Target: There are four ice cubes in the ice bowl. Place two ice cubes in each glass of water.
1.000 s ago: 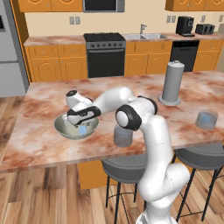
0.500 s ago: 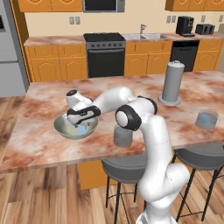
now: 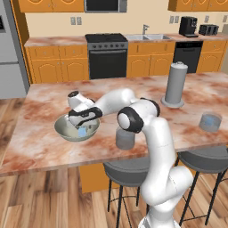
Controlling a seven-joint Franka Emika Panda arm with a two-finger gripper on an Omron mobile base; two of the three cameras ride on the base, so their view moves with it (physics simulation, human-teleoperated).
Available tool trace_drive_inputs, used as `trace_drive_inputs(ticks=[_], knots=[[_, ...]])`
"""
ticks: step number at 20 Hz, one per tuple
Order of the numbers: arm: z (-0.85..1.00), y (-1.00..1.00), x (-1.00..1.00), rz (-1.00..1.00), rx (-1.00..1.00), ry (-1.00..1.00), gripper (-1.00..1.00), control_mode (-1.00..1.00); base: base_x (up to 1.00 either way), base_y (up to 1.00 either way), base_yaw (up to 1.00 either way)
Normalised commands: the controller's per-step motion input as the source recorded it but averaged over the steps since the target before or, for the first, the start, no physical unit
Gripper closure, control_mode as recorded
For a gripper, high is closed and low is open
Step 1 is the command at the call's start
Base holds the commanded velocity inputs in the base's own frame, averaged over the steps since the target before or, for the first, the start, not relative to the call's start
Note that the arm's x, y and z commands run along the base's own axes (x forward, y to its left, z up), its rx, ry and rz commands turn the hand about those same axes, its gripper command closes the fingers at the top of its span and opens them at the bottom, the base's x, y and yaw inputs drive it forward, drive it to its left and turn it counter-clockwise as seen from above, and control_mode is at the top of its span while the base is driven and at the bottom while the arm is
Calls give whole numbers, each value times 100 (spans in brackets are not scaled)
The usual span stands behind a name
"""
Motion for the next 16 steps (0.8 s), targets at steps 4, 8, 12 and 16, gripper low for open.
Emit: trace_drive_inputs(ticks=[4, 8, 12, 16], knots=[[-73, 5, -14, -9, -11, 3, 100, -100, 0, 0, 0], [-69, 2, -22, -9, -9, 2, 100, -100, 0, 0, 0], [-17, -4, -33, -12, 0, 0, 100, -100, 0, 0, 0], [13, -35, -40, -11, 5, -2, 100, -100, 0, 0, 0]])
